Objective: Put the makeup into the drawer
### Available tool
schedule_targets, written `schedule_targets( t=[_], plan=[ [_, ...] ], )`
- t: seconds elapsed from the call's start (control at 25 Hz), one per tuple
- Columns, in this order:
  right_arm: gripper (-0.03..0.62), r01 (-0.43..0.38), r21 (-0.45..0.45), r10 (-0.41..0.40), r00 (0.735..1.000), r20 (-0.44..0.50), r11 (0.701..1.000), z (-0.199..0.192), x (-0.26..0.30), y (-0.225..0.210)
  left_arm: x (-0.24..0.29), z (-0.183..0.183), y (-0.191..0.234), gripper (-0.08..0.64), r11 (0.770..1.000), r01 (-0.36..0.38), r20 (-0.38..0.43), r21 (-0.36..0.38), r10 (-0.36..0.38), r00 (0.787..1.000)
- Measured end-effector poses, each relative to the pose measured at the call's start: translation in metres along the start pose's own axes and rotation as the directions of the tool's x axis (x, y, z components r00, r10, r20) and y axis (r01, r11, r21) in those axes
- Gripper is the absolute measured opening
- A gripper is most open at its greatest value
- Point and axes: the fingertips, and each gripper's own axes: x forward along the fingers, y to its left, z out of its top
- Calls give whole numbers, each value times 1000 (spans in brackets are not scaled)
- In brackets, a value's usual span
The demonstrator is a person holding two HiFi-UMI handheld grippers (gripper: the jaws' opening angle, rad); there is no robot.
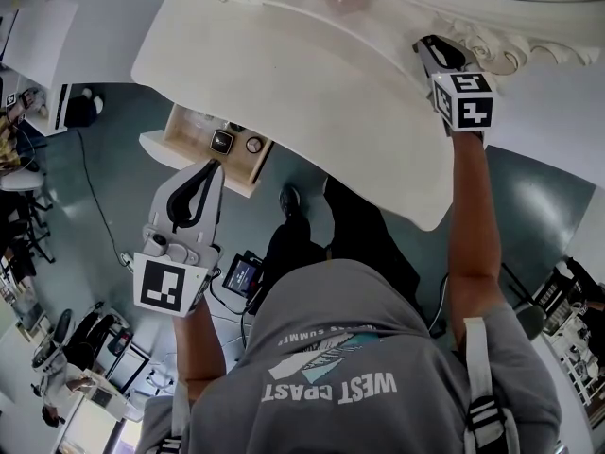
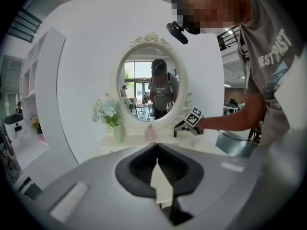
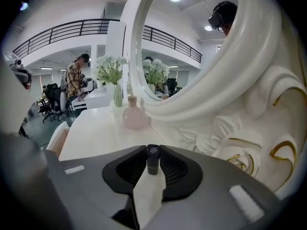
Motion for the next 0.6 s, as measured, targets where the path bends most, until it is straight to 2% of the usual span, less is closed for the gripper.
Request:
schedule_targets(
  t=[0.6],
  plan=[
    [89,-35,-24,36,999,35,999,19,-11,26,-19,-9,5,2,999,-31,8,-12,31,999]
  ],
)
